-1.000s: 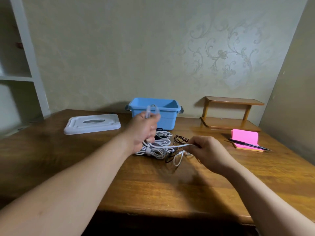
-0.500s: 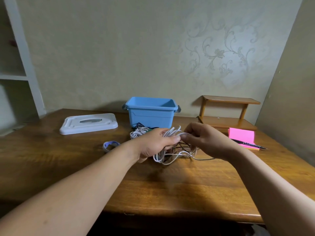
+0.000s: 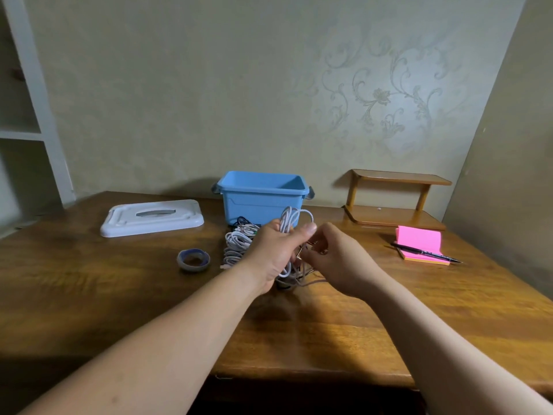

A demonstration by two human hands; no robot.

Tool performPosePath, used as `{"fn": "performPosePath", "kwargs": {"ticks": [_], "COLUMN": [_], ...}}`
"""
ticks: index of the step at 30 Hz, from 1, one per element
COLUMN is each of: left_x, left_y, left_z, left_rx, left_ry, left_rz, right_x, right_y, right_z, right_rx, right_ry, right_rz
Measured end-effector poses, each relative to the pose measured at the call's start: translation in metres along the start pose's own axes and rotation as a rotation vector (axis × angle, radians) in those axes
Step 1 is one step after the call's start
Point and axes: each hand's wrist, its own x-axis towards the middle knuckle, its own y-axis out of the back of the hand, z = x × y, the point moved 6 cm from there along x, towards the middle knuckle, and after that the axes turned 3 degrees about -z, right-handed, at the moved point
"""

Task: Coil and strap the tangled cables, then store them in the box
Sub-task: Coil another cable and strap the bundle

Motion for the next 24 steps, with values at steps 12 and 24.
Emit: {"fn": "performPosePath", "kwargs": {"ticks": [12,24], "left_x": [-0.004,0.001], "left_y": [-0.006,0.086], "left_z": [0.021,0.035], "left_rx": [-0.057,-0.26], "left_ry": [-0.114,0.005], "left_rz": [-0.016,0.107], "right_x": [-0.012,-0.018], "right_y": [0.004,0.049], "right_z": [-0.013,0.083], "right_rx": [0.129,0.218], "right_ry": [0.161,-0.201], "right_rz": [-0.055,0.323]}}
